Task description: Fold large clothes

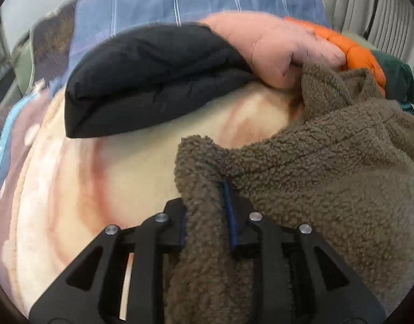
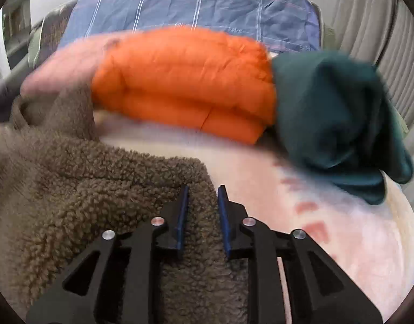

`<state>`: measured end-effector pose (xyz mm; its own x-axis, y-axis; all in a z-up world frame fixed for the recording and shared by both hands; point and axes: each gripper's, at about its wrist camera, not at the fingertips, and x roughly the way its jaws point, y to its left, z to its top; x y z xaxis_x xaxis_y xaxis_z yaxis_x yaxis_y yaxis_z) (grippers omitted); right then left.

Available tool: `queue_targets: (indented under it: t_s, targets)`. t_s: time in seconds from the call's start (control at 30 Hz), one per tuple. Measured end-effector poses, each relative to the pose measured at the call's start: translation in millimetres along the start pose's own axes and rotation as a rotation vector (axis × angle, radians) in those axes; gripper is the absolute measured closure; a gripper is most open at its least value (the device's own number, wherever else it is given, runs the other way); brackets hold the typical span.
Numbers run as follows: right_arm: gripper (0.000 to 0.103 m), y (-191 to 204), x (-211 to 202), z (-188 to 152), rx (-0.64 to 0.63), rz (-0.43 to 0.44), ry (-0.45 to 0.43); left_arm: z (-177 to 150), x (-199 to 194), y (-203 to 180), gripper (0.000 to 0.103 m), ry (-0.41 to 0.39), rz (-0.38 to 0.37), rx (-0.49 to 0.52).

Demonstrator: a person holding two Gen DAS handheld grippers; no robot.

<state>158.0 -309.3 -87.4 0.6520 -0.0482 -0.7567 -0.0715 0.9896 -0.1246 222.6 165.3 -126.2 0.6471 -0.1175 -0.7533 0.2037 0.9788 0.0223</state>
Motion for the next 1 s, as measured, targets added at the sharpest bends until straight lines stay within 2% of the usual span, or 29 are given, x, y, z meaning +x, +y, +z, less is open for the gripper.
queue_targets:
  t_s: [0.03,0.07,0.1,0.13,0.23,0.3,0.37,0.43,0.5,0.57,0.63,0.67,0.73,0.77,0.87,1.0]
  targets:
    - [0.067,1,-8,3,-0.008,-0.028,-0.014,2,-6,2,0.073,-0.009,0.004,-0.013]
    - [0.052,2,-14,4,-0.019,-0.066,-0.028,2,-8,3,0.068,-0.013,0.013,-0.017]
    - [0.042,4,-20,3,-0.034,-0.118,-0.046,0,-10,4,0.061,-0.015,0.030,-0.019]
    - [0.042,4,-22,2,-0.042,-0.140,-0.053,0,-13,7,0.059,-0.016,0.027,-0.025]
    - [0.042,-10,-37,1,0.014,-0.108,-0.055,7,-31,22,0.057,-0.032,-0.022,-0.097]
    - [0.042,-23,-69,0,0.116,-0.104,-0.106,11,-64,24,0.059,-0.097,-0.031,-0.127]
    - [0.042,-27,-101,-1,0.193,-0.068,-0.155,21,-94,13,0.057,-0.152,-0.062,-0.117]
    - [0.042,-20,-130,-2,0.233,0.024,-0.204,27,-115,-10,0.046,-0.191,-0.113,-0.086]
    - [0.042,3,-148,2,0.216,0.111,-0.259,30,-130,-50,0.041,-0.229,-0.174,-0.002]
    - [0.038,36,-152,0,0.149,0.171,-0.279,28,-125,-87,0.034,-0.208,-0.199,0.064]
    - [0.034,60,-133,-3,0.093,0.222,-0.230,27,-104,-110,0.029,-0.152,-0.199,0.101]
    - [0.031,70,-118,-6,0.077,0.230,-0.181,23,-80,-124,0.028,-0.090,-0.171,0.122]
    - [0.025,89,-63,-21,0.031,0.199,0.014,12,-34,-134,0.024,0.038,-0.115,0.135]
    - [0.025,93,-46,-28,0.014,0.198,0.035,5,-17,-132,0.024,0.062,-0.131,0.105]
    - [0.025,93,-58,-25,0.020,0.175,0.000,4,-27,-132,0.024,0.018,-0.115,0.099]
    - [0.026,94,-61,-29,0.018,0.173,-0.010,0,-27,-133,0.024,0.020,-0.119,0.103]
